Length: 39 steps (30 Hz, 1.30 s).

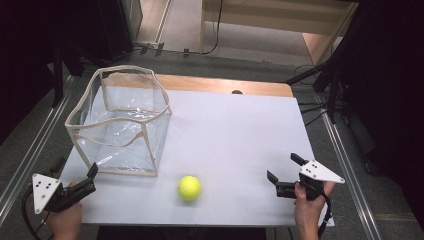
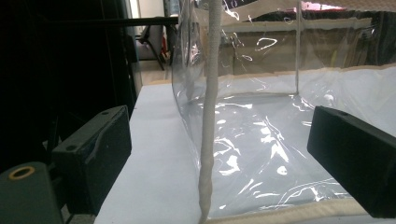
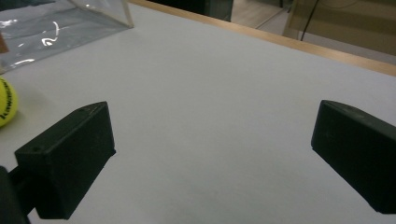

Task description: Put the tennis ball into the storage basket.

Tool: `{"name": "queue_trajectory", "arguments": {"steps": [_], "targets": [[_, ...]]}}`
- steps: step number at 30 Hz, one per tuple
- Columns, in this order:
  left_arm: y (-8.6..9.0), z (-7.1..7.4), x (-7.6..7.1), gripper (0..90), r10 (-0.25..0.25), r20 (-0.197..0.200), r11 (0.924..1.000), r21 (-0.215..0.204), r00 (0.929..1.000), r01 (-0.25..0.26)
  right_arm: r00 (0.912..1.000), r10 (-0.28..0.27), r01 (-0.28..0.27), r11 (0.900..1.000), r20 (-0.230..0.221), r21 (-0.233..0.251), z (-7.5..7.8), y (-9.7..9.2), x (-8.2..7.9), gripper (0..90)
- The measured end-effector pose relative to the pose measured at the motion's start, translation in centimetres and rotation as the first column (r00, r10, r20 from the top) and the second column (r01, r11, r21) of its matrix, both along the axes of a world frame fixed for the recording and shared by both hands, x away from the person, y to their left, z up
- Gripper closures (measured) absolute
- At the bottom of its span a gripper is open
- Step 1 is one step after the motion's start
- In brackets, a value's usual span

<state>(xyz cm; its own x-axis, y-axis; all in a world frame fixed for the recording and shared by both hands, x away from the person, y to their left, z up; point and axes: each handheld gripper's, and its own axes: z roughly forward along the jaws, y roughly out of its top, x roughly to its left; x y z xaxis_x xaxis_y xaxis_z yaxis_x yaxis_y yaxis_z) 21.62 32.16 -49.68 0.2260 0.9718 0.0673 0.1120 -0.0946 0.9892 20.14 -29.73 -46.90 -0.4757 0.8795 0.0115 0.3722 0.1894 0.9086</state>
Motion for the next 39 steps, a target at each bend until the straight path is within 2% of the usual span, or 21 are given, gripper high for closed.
{"name": "queue_trajectory", "arguments": {"steps": [1, 6, 9, 10, 11, 16, 18, 21, 25, 26, 27, 28, 31, 34, 35, 37, 38, 39], "targets": [[0.0, 0.0, 0.0, 6.8, 0.0, 0.0, 1.0, 0.0, 1.0, 0.0, 1.0, 0.0, 0.0, 1.0, 0.0, 0.0, 0.0, 0.0, 0.0, 0.0], [0.0, 0.0, 0.0, 6.8, 0.0, 0.0, 1.0, 0.0, 1.0, 0.0, 0.997, 0.075, -0.076, 0.9966, -0.016, -0.031, 1.3, 1.6, 0.8, 0.0], [0.0, 0.0, 0.0, 6.8, 0.0, 0.001, 1.0, 0.0, 1.0, 0.0, 0.9933, 0.113, -0.114, 0.9924, -0.026, -0.047, 2.0, 2.5, 1.2, 0.0], [0.0, 0.0, 0.0, 6.8, -0.001, 0.001, 1.0, 0.0, 1.0, 0.001, 0.9905, 0.13, -0.133, 0.989, -0.045, -0.066, 2.4, 3.1, 1.5, 0.0], [0.0, 0.0, 0.0, 6.8, 0.0, 0.0, 1.0, 0.001, 1.0, 0.0, 0.9905, 0.13, -0.133, 0.989, -0.045, -0.066, 2.4, 3.1, 1.5, 0.0], [0.0, 0.0, 0.0, 6.8, 0.0, -0.001, 1.0, 0.0, 1.0, 0.0, 0.9804, 0.194, -0.196, 0.9768, -0.033, -0.085, 3.3, 4.9, 2.3, 0.0], [0.0, 0.0, 0.0, 6.8, 0.0, -0.001, 1.0, 0.0, 1.0, 0.0, 0.9791, 0.199, -0.202, 0.9754, -0.04, -0.088, 3.4, 5.2, 2.4, 0.0], [0.0, 0.0, 0.0, 6.8, 0.002, -0.003, 1.0, 0.002, 1.0, -0.002, 0.9681, 0.245, -0.249, 0.9643, -0.052, -0.09, 3.8, 6.2, 2.9, 0.0], [-0.1, 0.0, 0.0, 6.8, -0.001, -0.002, 1.0, 0.001, 1.0, 0.001, 0.9646, 0.259, -0.263, 0.959, -0.052, -0.106, 4.0, 7.1, 3.2, 0.0], [-0.1, 0.0, 0.0, 6.8, -0.001, -0.003, 1.0, 0.001, 1.0, 0.001, 0.9603, 0.273, -0.278, 0.9529, -0.057, -0.121, 4.1, 7.8, 3.4, 0.0], [-0.1, 0.0, 0.1, 6.8, -0.001, -0.004, 1.0, 0.001, 1.0, 0.001, 0.9603, 0.273, -0.278, 0.9529, -0.057, -0.121, 4.1, 7.8, 3.4, 0.0], [-0.1, 0.0, 0.1, 6.8, -0.003, -0.004, 1.0, 0.002, 1.0, 0.003, 0.9528, 0.296, -0.302, 0.944, -0.067, -0.132, 4.2, 8.5, 3.7, 0.0], [-0.1, 0.0, 0.1, 6.8, -0.004, -0.005, 1.0, 0.003, 1.0, 0.004, 0.9448, 0.317, -0.326, 0.9358, -0.083, -0.135, 4.3, 9.3, 3.8, 0.0], [-0.1, 0.0, 0.1, 6.8, -0.003, -0.005, 1.0, 0.0, 1.0, 0.003, 0.9293, 0.358, -0.368, 0.9184, -0.093, -0.145, 4.5, 10.8, 4.2, 0.0], [-0.1, 0.0, 0.1, 6.8, -0.004, -0.005, 1.0, -0.001, 1.0, 0.004, 0.9293, 0.358, -0.368, 0.9184, -0.093, -0.145, 4.5, 10.8, 4.2, 0.0], [-0.1, 0.0, 0.1, 6.8, -0.004, -0.005, 1.0, 0.0, 1.0, 0.004, 0.9219, 0.376, -0.386, 0.911, -0.096, -0.145, 4.6, 11.4, 4.3, 0.0], [-0.1, 0.0, 0.1, 6.8, -0.004, -0.005, 1.0, 0.0, 1.0, 0.004, 0.9122, 0.395, -0.408, 0.9006, -0.108, -0.15, 4.7, 12.2, 4.5, 0.0], [0.0, 0.0, 0.1, 6.8, -0.004, -0.005, 1.0, 0.001, 1.0, 0.004, 0.9122, 0.395, -0.408, 0.9006, -0.108, -0.15, 4.7, 12.2, 4.5, 0.0]]}}
